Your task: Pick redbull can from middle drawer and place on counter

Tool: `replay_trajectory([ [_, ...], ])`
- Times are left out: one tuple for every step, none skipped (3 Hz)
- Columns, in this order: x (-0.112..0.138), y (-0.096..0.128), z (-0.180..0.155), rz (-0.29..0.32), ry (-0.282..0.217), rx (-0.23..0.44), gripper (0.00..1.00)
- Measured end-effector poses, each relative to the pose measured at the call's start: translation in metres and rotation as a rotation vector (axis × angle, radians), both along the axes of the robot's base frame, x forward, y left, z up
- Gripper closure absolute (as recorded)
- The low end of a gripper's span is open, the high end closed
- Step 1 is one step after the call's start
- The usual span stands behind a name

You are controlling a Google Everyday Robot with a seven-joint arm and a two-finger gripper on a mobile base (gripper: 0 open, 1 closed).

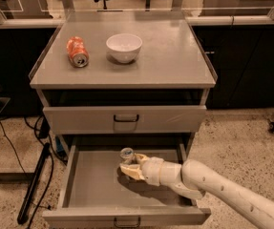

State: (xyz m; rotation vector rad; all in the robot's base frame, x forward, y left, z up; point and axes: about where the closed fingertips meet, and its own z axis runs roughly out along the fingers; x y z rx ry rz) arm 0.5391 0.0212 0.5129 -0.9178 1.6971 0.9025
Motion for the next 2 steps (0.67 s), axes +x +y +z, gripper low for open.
replay_trajectory([
  [0.003,-0.006,0.013,-0.011,-0.019,-0.015,1.00],
  [0.002,-0.028,0.046,-0.061,-0.077,-0.053,1.00],
])
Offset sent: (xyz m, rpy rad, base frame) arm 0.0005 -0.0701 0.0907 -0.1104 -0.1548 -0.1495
